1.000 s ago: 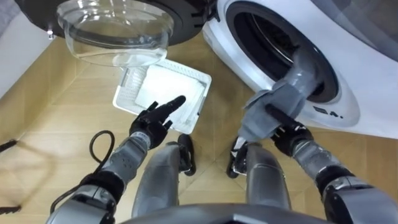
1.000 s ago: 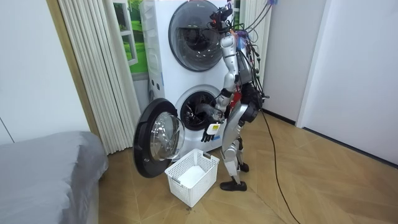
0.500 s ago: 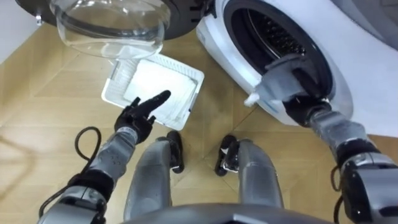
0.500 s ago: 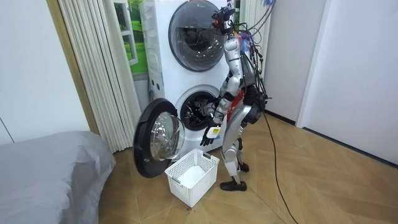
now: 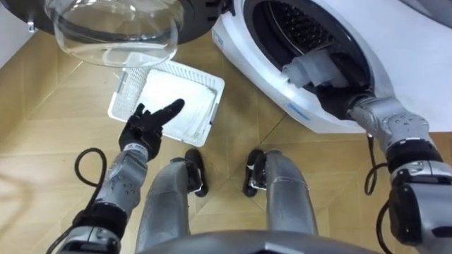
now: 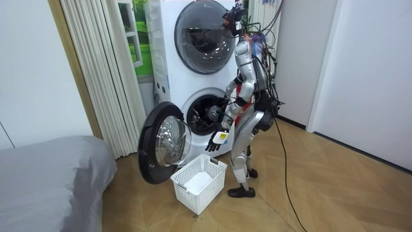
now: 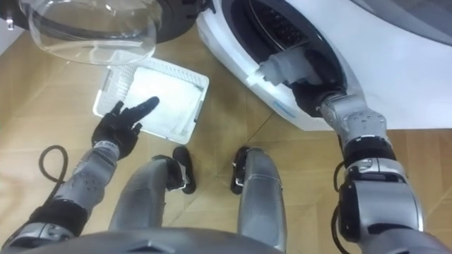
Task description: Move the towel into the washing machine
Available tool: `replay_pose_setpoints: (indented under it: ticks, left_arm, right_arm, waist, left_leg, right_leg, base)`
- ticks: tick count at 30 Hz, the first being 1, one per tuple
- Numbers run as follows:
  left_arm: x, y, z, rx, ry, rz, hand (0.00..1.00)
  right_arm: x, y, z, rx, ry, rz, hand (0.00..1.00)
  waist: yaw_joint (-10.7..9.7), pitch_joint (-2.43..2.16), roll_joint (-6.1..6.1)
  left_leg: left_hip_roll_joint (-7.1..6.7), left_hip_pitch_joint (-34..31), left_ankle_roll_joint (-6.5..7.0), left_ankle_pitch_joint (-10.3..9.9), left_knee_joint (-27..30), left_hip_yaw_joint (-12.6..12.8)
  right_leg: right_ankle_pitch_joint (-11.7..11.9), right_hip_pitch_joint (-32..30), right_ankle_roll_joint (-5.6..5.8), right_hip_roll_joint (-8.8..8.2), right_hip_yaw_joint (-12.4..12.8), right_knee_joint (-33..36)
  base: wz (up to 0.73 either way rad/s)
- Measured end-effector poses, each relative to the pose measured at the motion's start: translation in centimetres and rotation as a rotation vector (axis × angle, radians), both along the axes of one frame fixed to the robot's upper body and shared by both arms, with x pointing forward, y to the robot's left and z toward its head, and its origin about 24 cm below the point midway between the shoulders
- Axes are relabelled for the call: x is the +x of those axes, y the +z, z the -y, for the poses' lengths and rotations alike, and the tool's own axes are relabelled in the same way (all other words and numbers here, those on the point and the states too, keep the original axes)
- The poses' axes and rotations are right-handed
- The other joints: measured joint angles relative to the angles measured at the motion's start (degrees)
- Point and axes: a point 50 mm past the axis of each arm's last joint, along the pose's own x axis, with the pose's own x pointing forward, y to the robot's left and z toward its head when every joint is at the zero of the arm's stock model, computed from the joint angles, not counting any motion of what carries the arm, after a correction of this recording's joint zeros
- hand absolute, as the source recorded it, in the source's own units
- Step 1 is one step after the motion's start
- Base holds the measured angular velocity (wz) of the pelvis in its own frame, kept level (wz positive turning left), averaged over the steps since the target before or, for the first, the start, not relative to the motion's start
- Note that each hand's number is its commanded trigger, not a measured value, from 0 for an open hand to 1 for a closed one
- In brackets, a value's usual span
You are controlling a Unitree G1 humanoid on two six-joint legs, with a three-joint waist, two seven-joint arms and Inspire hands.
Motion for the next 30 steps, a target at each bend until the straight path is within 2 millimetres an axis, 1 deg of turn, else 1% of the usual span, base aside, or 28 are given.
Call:
replay_pose_setpoints:
  ticks: [5,10,13,15,16,17,19,20,21,22,23,24,25,26,27,29,30]
  left_arm:
    - [0.5,0.2,0.2,0.000,-0.002,0.005,0.00]
    - [0.5,0.3,0.2,0.017,-0.010,0.002,0.00]
    - [0.4,0.0,0.1,0.049,-0.034,-0.013,0.00]
    - [-0.2,-0.5,0.0,0.072,-0.051,-0.038,0.00]
    - [-0.5,-0.8,0.0,0.077,-0.065,-0.051,0.00]
    - [-1.1,-1.2,-0.2,0.077,-0.070,-0.070,0.00]
    - [-1.7,-1.5,-0.6,0.080,-0.078,-0.082,0.00]
    - [-2.6,-2.1,-0.9,0.088,-0.082,-0.115,0.00]
    - [-3.4,-2.7,-1.1,0.091,-0.085,-0.152,0.00]
    - [-3.8,-2.9,-1.1,0.093,-0.085,-0.166,0.00]
    - [-4.6,-3.3,-1.3,0.102,-0.090,-0.191,0.00]
    - [-5.5,-3.7,-1.6,0.123,-0.103,-0.226,0.00]
    - [-6.1,-4.0,-1.8,0.128,-0.103,-0.247,0.00]
    - [-7.2,-4.6,-2.3,0.131,-0.097,-0.290,0.00]
    - [-7.7,-4.8,-2.5,0.133,-0.095,-0.311,0.00]
    - [-10.0,-5.6,-3.8,0.153,-0.085,-0.389,0.00]
    - [-10.7,-5.7,-4.1,0.155,-0.077,-0.406,0.00]
  right_arm:
    - [0.2,0.3,0.1,0.009,-0.011,0.006,0.00]
    - [0.3,0.3,0.1,0.015,-0.016,0.008,0.00]
    - [0.2,0.2,0.3,0.005,-0.033,0.002,0.00]
    - [0.0,0.0,0.4,-0.002,-0.045,-0.005,0.00]
    - [-0.2,-0.2,0.5,-0.004,-0.053,-0.009,0.00]
    - [-0.6,-0.5,0.8,-0.006,-0.066,-0.013,0.00]
    - [-1.2,-1.0,1.0,-0.008,-0.079,-0.010,0.00]
    - [-1.4,-1.2,1.1,-0.009,-0.086,-0.011,0.00]
    - [-2.1,-1.7,1.5,-0.014,-0.105,-0.009,0.00]
    - [-2.5,-2.1,1.6,-0.016,-0.114,-0.004,0.00]
    - [-3.3,-2.7,1.8,-0.022,-0.135,0.004,0.00]
    - [-4.1,-3.3,2.1,-0.029,-0.152,0.005,0.00]
    - [-4.6,-3.7,2.2,-0.031,-0.159,0.004,0.00]
    - [-5.8,-4.5,2.5,-0.035,-0.176,0.003,0.00]
    - [-6.5,-4.9,2.6,-0.040,-0.186,0.004,0.00]
    - [-9.1,-6.5,2.8,-0.034,-0.226,0.007,0.00]
    - [-9.8,-6.9,2.9,-0.031,-0.236,-0.001,0.00]
  waist:
    - [-0.4,-0.04,0.14]
    - [0.0,-0.15,0.53]
    - [0.8,-0.12,1.36]
    - [1.3,-0.06,1.80]
    - [1.7,-0.26,2.28]
    - [2.2,-0.46,2.64]
    - [2.8,-0.54,2.99]
    - [3.1,-0.54,3.11]
    - [4.1,-0.60,3.30]
    - [4.5,-0.57,3.56]
    - [5.5,-0.56,3.83]
    - [6.1,-0.56,3.92]
    - [6.3,-0.60,4.08]
    - [6.7,-0.76,4.47]
    - [7.0,-0.82,4.56]
    - [7.0,-0.97,4.76]
    - [7.0,-0.99,4.70]
  left_leg:
    - [-0.20,-0.4,0.32,0.1,0.0,0.1]
    - [-0.17,0.3,0.35,0.1,-0.2,0.6]
    - [-0.23,1.6,0.35,0.1,-0.6,0.8]
    - [-0.32,2.9,0.35,0.1,-1.3,1.2]
    - [-0.33,3.8,0.37,0.2,-1.9,1.4]
    - [-0.35,4.7,0.34,0.4,-2.7,1.4]
    - [-0.32,5.9,0.24,0.5,-3.7,1.4]
    - [-0.37,6.7,0.20,0.6,-4.3,1.4]
    - [-0.23,7.6,0.17,0.6,-5.0,1.4]
    - [0.03,8.1,0.16,0.6,-5.4,1.4]
    - [0.28,9.5,-0.07,0.7,-6.6,1.4]
    - [0.11,11.2,-0.16,0.8,-8.0,1.4]
    - [0.07,12.0,-0.20,0.8,-8.6,1.3]
    - [0.09,13.6,-0.28,0.9,-9.7,1.0]
    - [0.10,14.4,-0.35,0.9,-10.3,0.9]
    - [-0.10,17.8,-0.84,1.2,-12.7,0.2]
    - [-0.23,18.8,-0.91,1.2,-13.4,0.1]
  right_leg:
    - [0.2,-0.4,0.32,-0.23,0.0,-0.1]
    - [0.3,-0.1,0.36,-0.17,0.6,0.0]
    - [0.3,0.9,0.40,-0.09,1.0,-0.2]
    - [0.3,1.8,0.47,-0.09,1.4,-0.4]
    - [0.3,2.6,0.53,-0.08,1.4,-1.0]
    - [0.4,3.4,0.64,0.05,1.3,-1.7]
    - [0.6,4.8,0.71,0.29,1.1,-2.8]
    - [0.7,5.5,0.71,0.38,1.1,-3.4]
    - [0.9,6.4,0.81,0.73,1.0,-4.4]
    - [1.3,7.2,0.83,1.15,0.9,-5.3]
    - [1.9,8.8,0.88,1.78,0.7,-7.3]
    - [2.1,10.5,1.04,2.05,0.9,-8.6]
    - [2.1,11.4,1.13,2.25,1.0,-9.3]
    - [2.2,13.4,1.29,2.75,1.0,-10.9]
    - [2.3,14.3,1.39,2.98,1.0,-11.7]
    - [2.7,18.4,1.66,3.84,0.8,-15.2]
    - [2.7,19.3,1.68,3.90,0.9,-15.8]
  base:
    - [0.00]
    - [-0.03]
    - [-0.06]
    - [-0.07]
    - [-0.06]
    - [-0.04]
    - [0.00]
    - [-0.06]
    - [-0.08]
    - [-0.14]
    - [-0.11]
    - [-0.07]
    - [0.05]
    - [0.07]
    - [0.09]
    - [0.10]
    - [0.08]
